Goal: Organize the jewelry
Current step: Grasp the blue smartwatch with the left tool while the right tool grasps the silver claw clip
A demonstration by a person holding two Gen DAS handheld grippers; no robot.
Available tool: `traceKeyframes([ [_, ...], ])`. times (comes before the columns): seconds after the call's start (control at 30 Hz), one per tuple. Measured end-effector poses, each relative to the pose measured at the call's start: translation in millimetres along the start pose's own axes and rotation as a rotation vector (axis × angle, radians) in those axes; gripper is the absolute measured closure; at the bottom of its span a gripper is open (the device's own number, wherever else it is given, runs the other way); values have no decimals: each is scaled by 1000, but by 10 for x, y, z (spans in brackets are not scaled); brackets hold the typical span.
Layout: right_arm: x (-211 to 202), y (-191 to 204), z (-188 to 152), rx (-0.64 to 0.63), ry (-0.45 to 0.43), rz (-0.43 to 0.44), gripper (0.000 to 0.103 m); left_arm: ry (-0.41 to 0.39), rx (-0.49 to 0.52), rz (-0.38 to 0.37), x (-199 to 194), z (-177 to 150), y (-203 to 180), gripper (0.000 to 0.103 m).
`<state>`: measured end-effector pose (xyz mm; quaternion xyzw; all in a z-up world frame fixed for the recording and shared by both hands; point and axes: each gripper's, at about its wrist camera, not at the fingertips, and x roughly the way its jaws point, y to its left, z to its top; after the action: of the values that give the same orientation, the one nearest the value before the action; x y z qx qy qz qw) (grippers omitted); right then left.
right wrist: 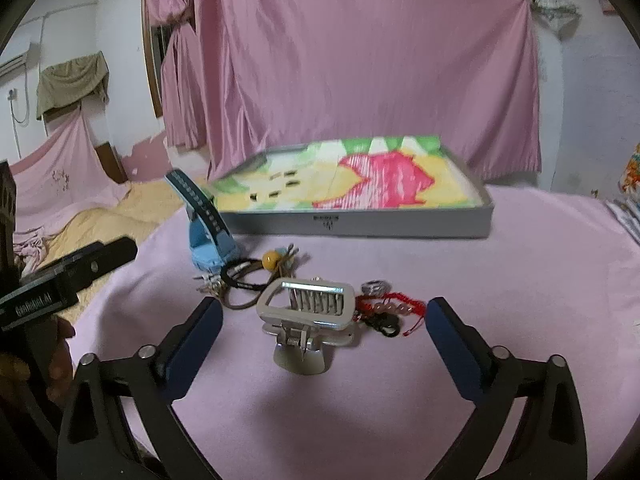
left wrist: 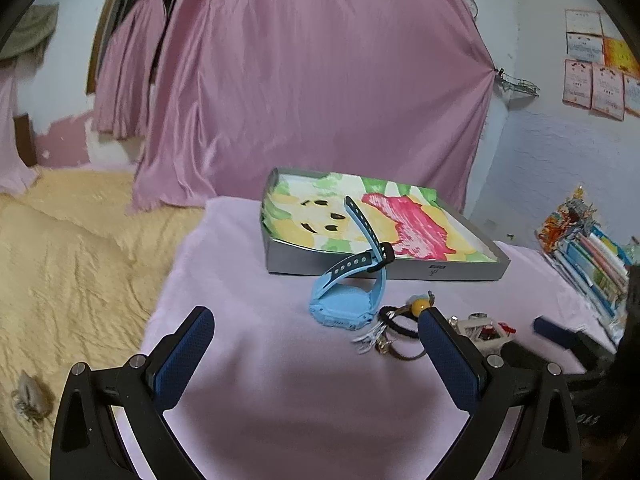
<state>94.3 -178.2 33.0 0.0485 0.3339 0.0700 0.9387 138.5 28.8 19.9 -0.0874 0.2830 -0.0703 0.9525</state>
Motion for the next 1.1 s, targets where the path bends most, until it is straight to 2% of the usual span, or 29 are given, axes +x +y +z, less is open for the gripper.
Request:
traceKeyframes([
  [0.07,77,2,7,5,31,7,21,14,-8,-19,72,35,-4,1],
  [0.17,163,13,8,5,66,15,30,35,-1,-37,189,75,-48,7],
  [0.27,232,21,17,9,95,34,35,58,6,-51,298,107,-100,14],
  [0.43,309,36,51,2,118,46,38,81,14,-75,423,154,-140,22],
  [0.6,371,30,96,1,137,61,46,93,26,-85,513,184,-216,30],
  [0.8,455,-4,138,21,153,96,48,103,39,-61,624,211,-274,47],
  [0.87,461,0,136,19,152,102,48,103,42,-60,635,216,-286,60],
  [0.93,460,-2,133,23,149,110,48,106,46,-55,646,216,-296,67],
  [1.1,438,-17,121,32,139,134,48,93,57,-58,623,216,-308,79],
])
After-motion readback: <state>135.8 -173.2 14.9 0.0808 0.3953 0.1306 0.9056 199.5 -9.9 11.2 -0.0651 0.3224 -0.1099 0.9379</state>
